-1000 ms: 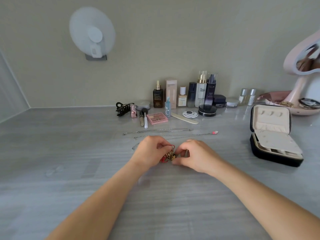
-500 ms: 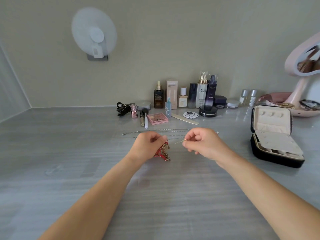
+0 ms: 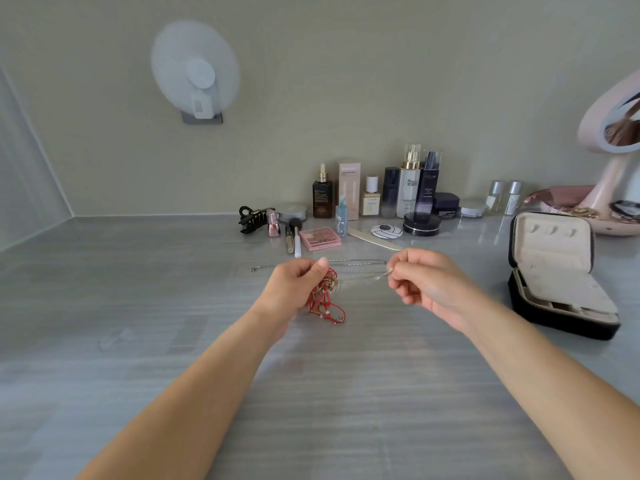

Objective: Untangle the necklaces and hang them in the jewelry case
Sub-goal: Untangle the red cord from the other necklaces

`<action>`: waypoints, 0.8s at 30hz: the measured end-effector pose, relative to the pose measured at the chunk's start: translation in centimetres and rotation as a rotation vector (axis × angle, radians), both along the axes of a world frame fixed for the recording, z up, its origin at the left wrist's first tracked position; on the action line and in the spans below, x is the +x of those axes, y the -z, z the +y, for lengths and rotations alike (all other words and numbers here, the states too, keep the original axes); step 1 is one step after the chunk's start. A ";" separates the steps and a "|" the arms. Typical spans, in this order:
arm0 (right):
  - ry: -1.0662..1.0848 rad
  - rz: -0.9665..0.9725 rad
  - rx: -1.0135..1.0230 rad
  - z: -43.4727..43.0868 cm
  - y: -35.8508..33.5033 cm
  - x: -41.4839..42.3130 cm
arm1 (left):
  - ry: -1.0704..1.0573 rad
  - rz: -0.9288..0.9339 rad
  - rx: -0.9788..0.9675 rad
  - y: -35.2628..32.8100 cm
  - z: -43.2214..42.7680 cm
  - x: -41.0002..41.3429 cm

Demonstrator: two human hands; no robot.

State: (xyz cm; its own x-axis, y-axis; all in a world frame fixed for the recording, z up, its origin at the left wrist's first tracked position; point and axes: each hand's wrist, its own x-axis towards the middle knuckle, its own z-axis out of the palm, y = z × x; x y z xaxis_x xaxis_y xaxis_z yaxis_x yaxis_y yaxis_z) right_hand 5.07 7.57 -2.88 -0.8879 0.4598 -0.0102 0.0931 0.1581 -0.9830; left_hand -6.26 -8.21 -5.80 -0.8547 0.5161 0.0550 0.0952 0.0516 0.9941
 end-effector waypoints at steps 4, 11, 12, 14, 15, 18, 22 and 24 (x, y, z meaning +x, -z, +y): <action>-0.101 -0.167 0.384 -0.7 0.5 0.1 | 0.038 -0.048 0.060 -0.1 0.0 0.3; -0.186 -0.174 0.697 -1.5 1.8 -0.4 | 0.052 -0.034 0.082 -0.1 0.3 0.8; -0.171 -0.111 0.704 -1.7 1.9 -0.5 | 0.060 -0.031 0.083 -0.1 0.3 0.9; -0.140 -0.011 0.687 -2.4 2.2 -0.9 | 0.084 -0.030 0.092 -0.2 0.2 1.0; -0.128 0.015 0.674 -2.8 2.4 -1.1 | 0.101 -0.033 0.097 -0.2 0.2 1.1; -0.107 0.023 0.669 -3.6 2.6 -1.6 | 0.124 -0.033 0.095 -0.3 0.2 1.3; -0.070 0.069 0.583 -3.1 2.1 -1.4 | 0.046 -0.025 0.081 -0.2 0.2 1.0; -0.054 0.081 0.513 -2.6 1.8 -1.1 | 0.029 -0.041 0.082 -0.1 0.2 0.8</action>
